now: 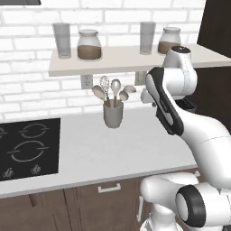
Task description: Navigate to the sink.
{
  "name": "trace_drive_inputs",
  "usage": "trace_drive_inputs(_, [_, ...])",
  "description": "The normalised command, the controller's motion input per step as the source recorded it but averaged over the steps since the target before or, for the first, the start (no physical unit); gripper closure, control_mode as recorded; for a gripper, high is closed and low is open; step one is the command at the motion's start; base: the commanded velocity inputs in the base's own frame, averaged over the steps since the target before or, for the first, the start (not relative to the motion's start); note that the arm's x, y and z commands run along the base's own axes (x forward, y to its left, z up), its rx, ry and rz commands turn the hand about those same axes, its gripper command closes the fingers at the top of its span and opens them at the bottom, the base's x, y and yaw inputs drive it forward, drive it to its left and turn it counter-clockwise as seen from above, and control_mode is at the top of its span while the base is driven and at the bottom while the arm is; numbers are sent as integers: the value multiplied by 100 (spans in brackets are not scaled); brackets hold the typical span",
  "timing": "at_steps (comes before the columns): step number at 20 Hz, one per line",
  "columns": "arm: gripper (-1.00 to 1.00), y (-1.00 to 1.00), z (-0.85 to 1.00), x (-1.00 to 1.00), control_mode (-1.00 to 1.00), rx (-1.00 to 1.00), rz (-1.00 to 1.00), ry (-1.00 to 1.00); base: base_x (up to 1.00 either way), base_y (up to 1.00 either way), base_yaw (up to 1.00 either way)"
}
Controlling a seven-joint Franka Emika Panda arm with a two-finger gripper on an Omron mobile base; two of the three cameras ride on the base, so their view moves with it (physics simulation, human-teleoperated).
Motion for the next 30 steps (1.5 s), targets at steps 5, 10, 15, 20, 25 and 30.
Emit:
trace_drive_inputs(5, [-100, 0, 0, -10, -100, 0, 0, 0, 0, 0, 0])
trace_drive_inputs(10, [-100, 0, 0, -6, -100, 0, 0, 0, 0, 0, 0])
trace_drive_inputs(15, [-100, 0, 0, -32, -100, 0, 2, -2, 0, 0, 0])
trace_drive_inputs(20, [-100, 0, 0, 0, 100, 0, 0, 0, -73, 0, 21])
trace_drive_inputs(25, [-100, 0, 0, 0, 100, 0, 0, 0, -78, 0, 63])
trace_drive_inputs(30, [-100, 0, 0, 0, 100, 0, 0, 0, -48, -1, 91])
